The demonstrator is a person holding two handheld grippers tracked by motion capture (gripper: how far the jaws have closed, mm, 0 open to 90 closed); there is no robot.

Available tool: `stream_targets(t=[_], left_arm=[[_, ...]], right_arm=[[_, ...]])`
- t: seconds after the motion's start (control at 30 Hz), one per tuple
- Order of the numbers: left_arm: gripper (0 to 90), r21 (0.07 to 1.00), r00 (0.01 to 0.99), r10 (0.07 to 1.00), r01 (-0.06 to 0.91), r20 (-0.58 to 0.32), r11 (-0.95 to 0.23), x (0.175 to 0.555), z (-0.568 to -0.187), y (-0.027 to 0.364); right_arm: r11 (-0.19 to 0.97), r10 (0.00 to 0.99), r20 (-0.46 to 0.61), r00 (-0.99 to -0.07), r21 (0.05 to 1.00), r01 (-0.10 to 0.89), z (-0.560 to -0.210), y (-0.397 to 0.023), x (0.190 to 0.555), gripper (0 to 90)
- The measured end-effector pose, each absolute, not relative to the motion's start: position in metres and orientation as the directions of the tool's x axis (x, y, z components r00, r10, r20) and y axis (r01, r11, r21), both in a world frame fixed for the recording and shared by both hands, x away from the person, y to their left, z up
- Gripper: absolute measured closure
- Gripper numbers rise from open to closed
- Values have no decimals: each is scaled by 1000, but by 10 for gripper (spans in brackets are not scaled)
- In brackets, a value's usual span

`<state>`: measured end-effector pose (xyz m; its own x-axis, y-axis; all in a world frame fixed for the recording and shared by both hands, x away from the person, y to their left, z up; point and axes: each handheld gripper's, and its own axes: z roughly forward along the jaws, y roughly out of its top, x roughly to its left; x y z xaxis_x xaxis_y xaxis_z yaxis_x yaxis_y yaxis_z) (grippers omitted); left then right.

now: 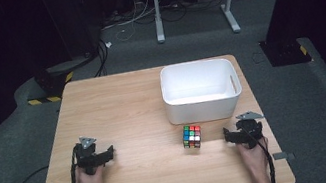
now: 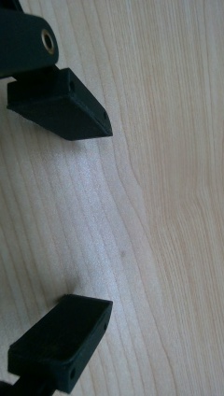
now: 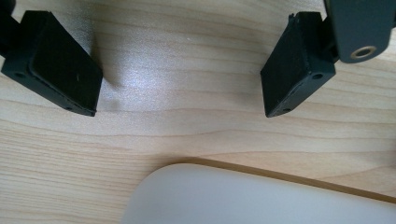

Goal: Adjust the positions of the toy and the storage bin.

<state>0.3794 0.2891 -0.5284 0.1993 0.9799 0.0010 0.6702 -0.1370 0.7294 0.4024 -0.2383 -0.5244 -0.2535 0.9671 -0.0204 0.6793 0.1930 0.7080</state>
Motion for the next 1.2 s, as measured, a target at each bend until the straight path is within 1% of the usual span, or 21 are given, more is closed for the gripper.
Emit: stream_targets(t=[0.3,0.4,0.6,0.93,1.2], left_arm=[[145,730,199,980,670,1,-137,379,-528,289],[145,729,200,980,670,1,-137,379,-528,289],[145,729,200,980,670,1,-137,380,-528,289],[145,729,200,980,670,1,-138,380,-528,289],[145,730,198,980,670,1,-136,379,-528,289]], right_arm=[[189,968,-19,-249,707,681,-524,-238,402,123],[178,972,-19,-233,707,684,-524,-237,400,123],[187,969,-17,-248,708,681,-524,-238,396,134],[183,969,-14,-247,710,680,-524,-238,390,143],[211,961,-24,-276,709,673,-523,-232,383,149]])
